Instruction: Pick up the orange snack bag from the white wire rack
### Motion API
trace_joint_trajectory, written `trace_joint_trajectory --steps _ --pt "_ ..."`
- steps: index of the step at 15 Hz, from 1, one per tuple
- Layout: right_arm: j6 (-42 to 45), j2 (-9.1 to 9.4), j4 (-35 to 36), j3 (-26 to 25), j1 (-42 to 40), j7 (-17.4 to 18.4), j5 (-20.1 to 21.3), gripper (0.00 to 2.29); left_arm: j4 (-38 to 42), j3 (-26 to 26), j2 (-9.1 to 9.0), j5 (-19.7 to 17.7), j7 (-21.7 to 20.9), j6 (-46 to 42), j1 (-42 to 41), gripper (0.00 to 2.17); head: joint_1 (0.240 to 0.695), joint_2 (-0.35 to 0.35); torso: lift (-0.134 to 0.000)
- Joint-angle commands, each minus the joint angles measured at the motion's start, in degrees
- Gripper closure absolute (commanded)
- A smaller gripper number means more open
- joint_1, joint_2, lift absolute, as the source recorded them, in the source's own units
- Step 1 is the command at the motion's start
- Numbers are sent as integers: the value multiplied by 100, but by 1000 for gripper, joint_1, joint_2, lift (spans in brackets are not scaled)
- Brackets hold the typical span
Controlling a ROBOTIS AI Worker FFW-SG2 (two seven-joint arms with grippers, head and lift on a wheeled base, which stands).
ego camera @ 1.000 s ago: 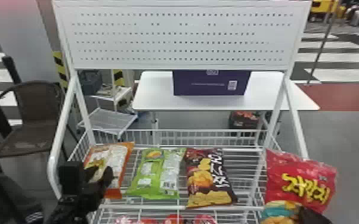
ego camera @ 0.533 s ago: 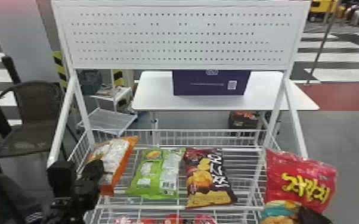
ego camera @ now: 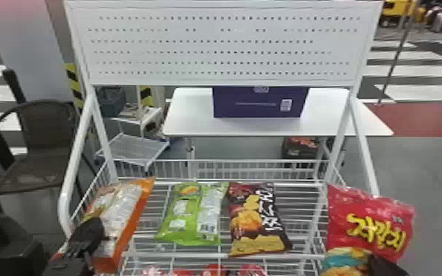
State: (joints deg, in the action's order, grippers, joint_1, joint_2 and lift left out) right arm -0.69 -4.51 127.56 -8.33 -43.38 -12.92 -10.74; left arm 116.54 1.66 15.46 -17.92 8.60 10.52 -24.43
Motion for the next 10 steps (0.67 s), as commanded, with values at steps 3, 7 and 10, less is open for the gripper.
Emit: trace_joint_trajectory --steps 3,7,10 --pt "-15 -15 -21 16 23 0 -7 2219 747 212 9 -1 10 -124 -915 1872 499 0 0" --pt "-15 -32 -39 25 31 0 -16 2219 809 493 -17 -195 63 -335 -1257 1872 499 0 0" --pt "-15 -41 -30 25 14 0 -16 2219 738 827 -52 -458 72 -880 -1424 1872 499 0 0"
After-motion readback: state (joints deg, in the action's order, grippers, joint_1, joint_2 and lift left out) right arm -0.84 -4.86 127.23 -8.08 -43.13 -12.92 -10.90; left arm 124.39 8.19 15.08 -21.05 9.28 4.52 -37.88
